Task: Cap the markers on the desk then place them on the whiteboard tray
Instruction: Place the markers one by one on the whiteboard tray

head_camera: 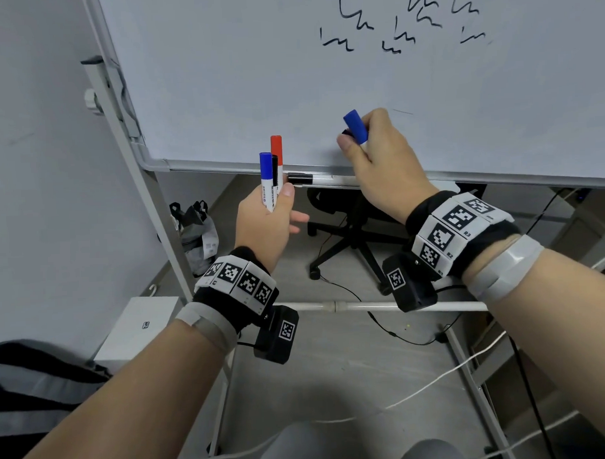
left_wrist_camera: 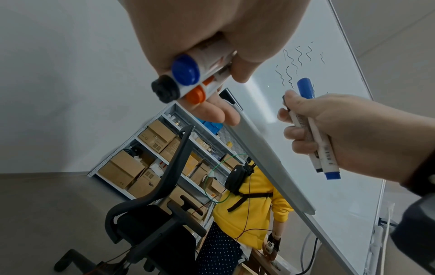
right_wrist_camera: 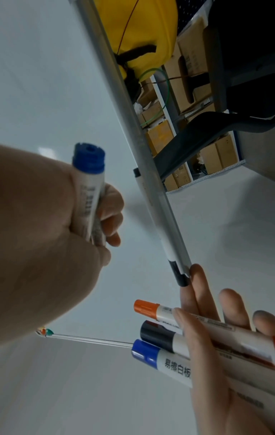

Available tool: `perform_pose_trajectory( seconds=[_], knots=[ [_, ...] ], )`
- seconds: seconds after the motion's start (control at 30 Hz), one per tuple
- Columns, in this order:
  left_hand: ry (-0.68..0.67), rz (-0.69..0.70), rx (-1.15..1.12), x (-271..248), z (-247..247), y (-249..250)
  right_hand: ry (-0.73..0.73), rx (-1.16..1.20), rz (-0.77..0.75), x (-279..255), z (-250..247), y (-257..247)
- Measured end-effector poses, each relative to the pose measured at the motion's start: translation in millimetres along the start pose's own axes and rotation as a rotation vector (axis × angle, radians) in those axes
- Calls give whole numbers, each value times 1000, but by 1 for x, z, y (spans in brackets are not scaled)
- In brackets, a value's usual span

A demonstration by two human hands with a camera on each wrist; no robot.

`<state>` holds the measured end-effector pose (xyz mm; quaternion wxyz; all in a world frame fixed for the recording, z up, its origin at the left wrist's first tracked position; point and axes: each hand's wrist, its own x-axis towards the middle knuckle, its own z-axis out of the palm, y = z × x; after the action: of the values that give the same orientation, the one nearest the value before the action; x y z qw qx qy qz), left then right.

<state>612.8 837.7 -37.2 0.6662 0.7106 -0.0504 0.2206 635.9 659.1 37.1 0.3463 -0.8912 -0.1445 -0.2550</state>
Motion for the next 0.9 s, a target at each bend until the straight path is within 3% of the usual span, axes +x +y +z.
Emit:
perform_pose_trajectory(
  seconds=[0.23,0.4,0.53,0.67,0.9],
  knots=[
    [13,-27,7,1,-2,-6,27,-102,-111,12,2,7],
    [1,-28,-7,2,-3,-8,36,-363,-191,21,17,-1],
    [-11,-21,-11,3,-3,-11,-1,-414,-291,18,32,-6],
    [-32,6,-10,3,-4,-13,-24,-437,-292,19,46,-1],
    [-38,19,-35,3,-4,-14,59,-474,-358,23,60,1]
  ],
)
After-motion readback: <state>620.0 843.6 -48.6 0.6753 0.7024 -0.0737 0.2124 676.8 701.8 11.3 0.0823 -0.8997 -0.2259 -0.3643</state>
